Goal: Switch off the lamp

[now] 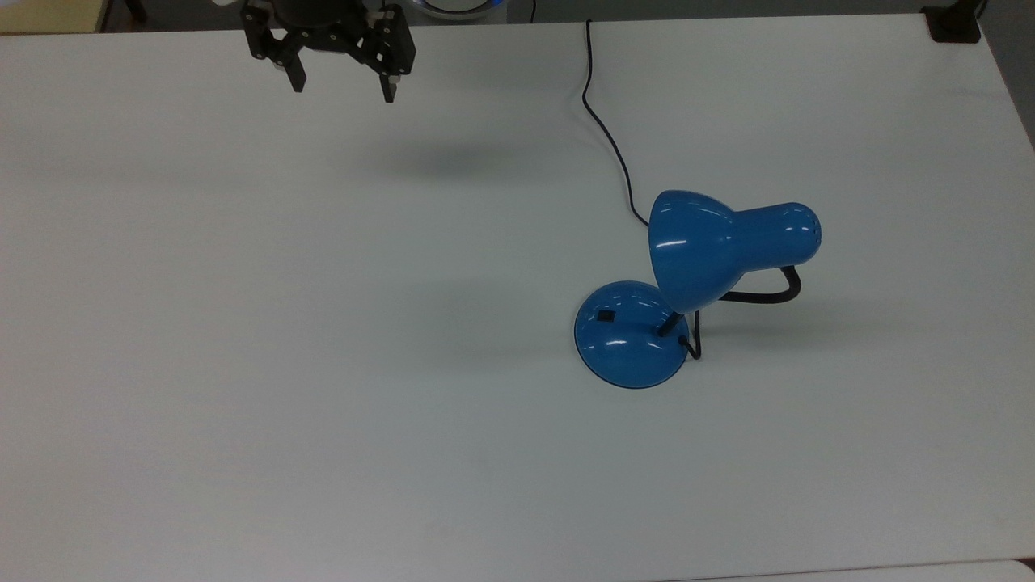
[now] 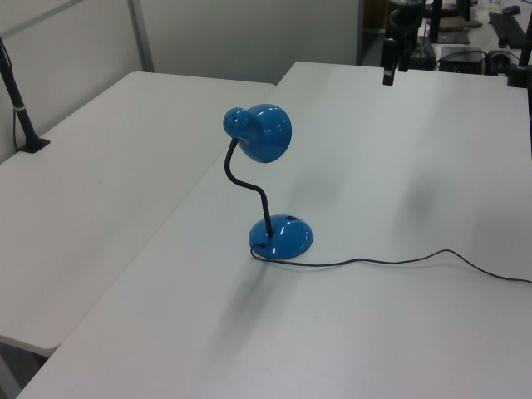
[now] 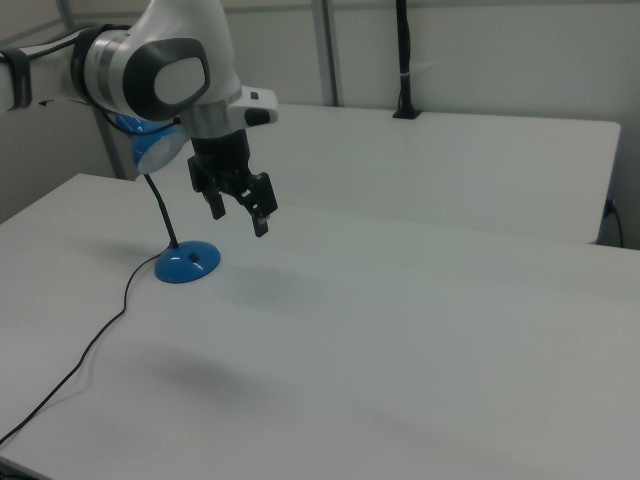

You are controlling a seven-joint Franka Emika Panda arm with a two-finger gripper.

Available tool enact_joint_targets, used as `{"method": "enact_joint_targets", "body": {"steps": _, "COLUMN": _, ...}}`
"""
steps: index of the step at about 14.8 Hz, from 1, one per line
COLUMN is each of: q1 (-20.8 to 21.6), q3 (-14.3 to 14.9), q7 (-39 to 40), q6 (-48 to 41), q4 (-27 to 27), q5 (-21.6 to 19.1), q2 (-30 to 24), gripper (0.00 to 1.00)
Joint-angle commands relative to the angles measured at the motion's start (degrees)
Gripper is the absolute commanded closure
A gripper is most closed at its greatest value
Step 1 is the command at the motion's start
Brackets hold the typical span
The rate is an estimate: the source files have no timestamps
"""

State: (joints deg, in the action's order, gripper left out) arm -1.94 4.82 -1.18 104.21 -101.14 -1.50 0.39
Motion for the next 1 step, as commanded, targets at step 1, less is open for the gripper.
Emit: {"method": "enact_joint_targets", "body": {"steps": 1, "q1": -0.26, "q3": -0.25, "q7": -3.21, "q6": -1.55, "q4": 1.12, "q5": 1.15, "q2": 0.22, "gripper": 0.00}}
